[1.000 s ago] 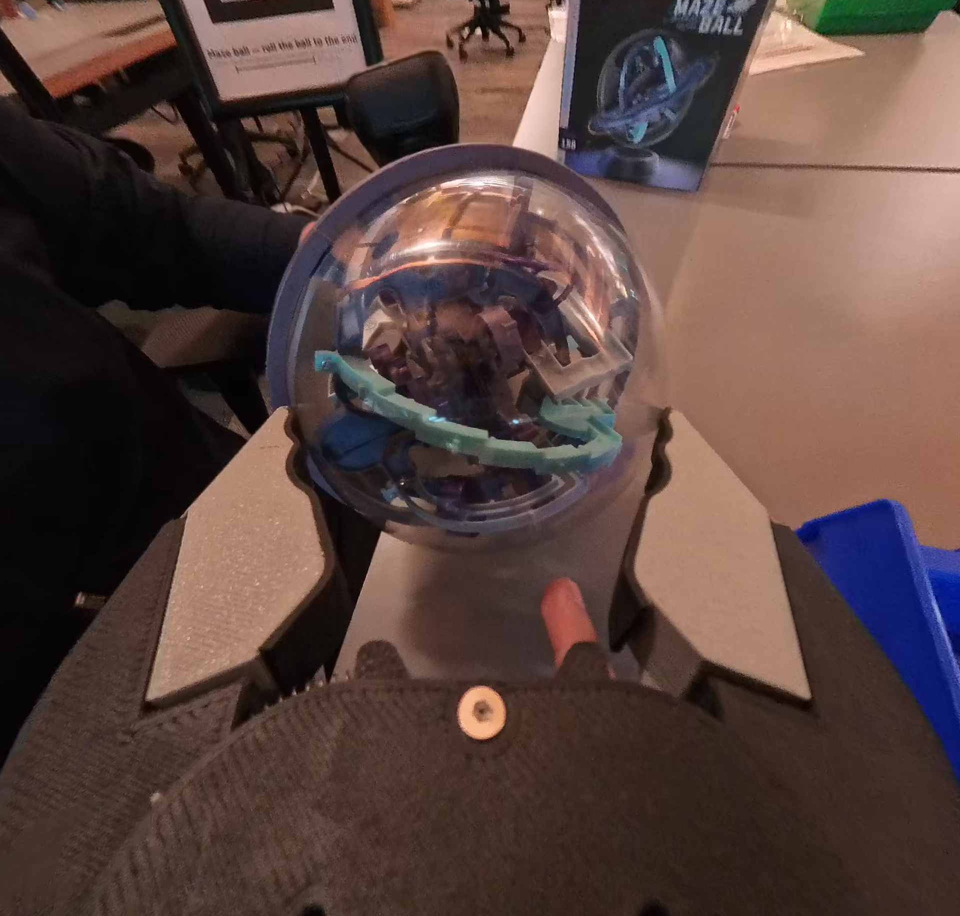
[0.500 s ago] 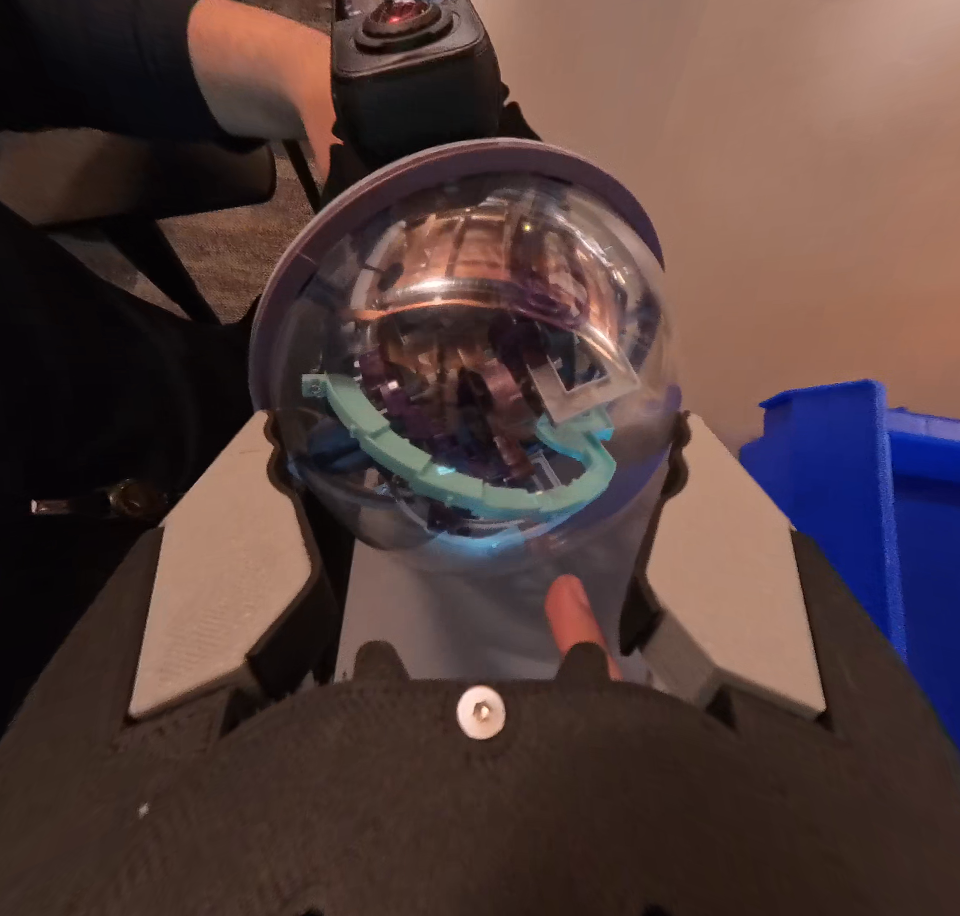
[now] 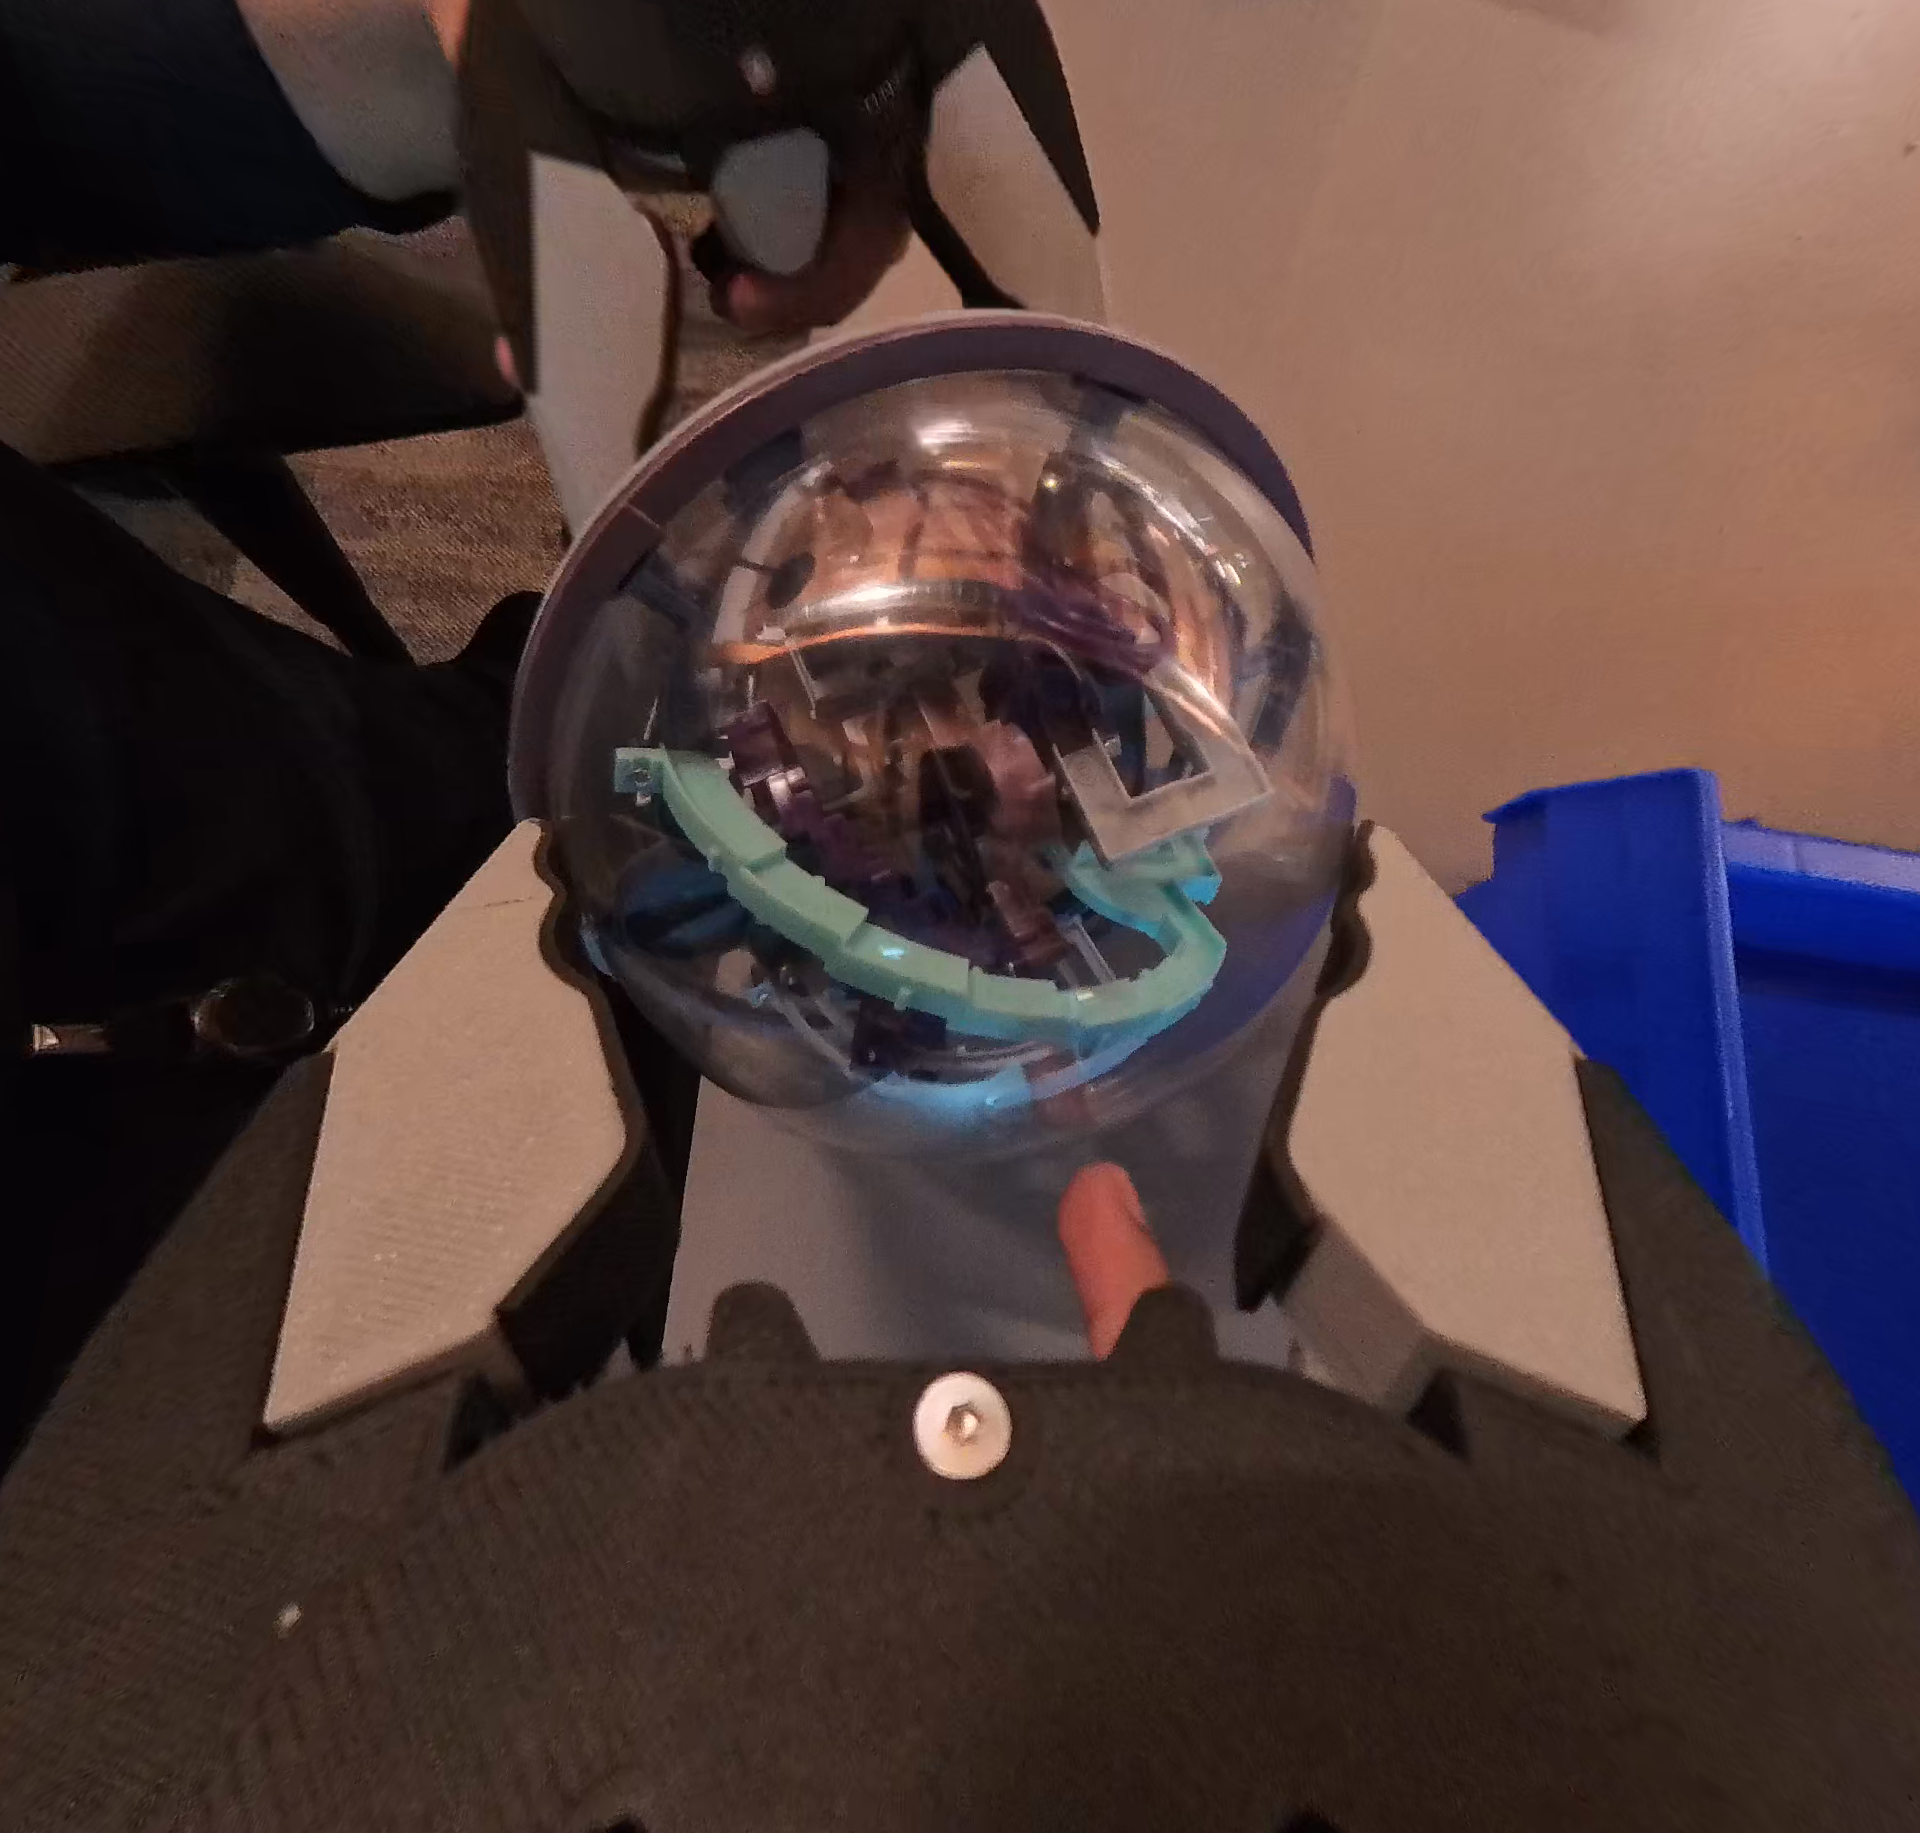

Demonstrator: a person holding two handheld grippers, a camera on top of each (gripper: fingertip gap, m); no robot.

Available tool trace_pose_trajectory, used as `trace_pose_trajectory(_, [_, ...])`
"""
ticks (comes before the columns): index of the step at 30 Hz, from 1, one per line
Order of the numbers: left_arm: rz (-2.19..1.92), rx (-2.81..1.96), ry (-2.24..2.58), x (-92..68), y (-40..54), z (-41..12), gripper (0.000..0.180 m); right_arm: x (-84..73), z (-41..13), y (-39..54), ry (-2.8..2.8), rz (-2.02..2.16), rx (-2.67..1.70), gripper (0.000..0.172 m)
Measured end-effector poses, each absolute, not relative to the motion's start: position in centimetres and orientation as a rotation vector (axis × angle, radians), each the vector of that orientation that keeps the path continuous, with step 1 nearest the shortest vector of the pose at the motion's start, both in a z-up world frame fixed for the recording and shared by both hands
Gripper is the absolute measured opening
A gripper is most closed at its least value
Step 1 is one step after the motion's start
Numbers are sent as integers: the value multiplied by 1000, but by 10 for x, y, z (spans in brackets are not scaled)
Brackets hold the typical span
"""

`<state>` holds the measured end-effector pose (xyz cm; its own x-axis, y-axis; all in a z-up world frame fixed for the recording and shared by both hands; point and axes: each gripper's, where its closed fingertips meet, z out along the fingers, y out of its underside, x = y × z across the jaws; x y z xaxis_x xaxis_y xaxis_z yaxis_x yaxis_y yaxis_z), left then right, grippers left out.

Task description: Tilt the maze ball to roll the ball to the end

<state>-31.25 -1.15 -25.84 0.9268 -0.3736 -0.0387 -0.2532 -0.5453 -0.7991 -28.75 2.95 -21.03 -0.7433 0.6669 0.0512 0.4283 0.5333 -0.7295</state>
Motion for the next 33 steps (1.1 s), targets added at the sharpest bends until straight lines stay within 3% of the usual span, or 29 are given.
trace_pose_trajectory(4, [-85, -2188, 436, -312, -12, -237, 138, -294, -208, 20, -2479, 1004, -871, 139])
trace_pose_trajectory(9, [-122, -2237, 485, -313, -14, -258, 141, -302, -204, 7, -2506, 997, -824, 138])
trace_pose_trajectory(18, [-302, -2188, 457, -312, -19, -273, 140, -300, -169, 27, -2313, 1495, -923, 135])
trace_pose_trajectory(23, [-287, -2203, 497, -315, -19, -282, 132, -276, -190, 43, -2240, 1743, -831, 133])
trace_pose_trajectory(25, [-299, -2204, 504, -314, -16, -286, 131, -277, -212, 46, -2272, 1717, -850, 137])
trace_pose_trajectory(27, [-322, -2202, 508, -312, -13, -288, 130, -277, -227, 42, -2312, 1723, -834, 129])
trace_pose_trajectory(33, [-302, -2224, 523, -312, -10, -299, 131, -287, -231, 41, -2317, 1586, -742, 121])
